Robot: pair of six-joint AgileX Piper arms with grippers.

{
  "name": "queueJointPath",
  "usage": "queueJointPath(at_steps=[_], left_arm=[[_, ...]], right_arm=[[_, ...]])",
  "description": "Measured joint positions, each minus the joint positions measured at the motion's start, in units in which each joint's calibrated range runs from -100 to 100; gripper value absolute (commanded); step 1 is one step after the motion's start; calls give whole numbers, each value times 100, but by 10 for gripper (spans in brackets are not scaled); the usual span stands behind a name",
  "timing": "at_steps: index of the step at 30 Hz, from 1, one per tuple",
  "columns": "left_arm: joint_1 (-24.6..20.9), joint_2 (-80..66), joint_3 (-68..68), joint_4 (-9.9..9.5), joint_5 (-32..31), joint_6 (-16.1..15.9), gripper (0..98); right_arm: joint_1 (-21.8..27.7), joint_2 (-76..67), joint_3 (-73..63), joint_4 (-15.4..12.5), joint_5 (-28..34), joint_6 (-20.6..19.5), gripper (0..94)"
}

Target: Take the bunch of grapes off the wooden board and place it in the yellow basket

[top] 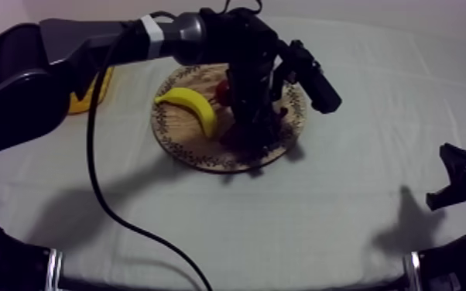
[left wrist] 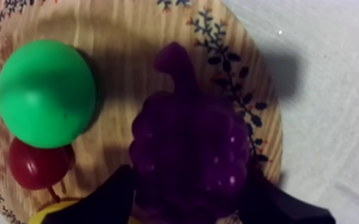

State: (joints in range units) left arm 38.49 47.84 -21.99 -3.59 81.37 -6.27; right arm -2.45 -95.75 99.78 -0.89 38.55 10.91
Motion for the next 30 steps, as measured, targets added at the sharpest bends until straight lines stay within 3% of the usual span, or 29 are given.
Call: queueJointPath(at_steps=[21,30], left_arm=[[205,-2084,266,-91,434,6,423],[-39,-2476,322,-120,515,-27,427]], right_arm=[[0,0,0,0,0,0,3],[0,0,0,0,0,0,3]])
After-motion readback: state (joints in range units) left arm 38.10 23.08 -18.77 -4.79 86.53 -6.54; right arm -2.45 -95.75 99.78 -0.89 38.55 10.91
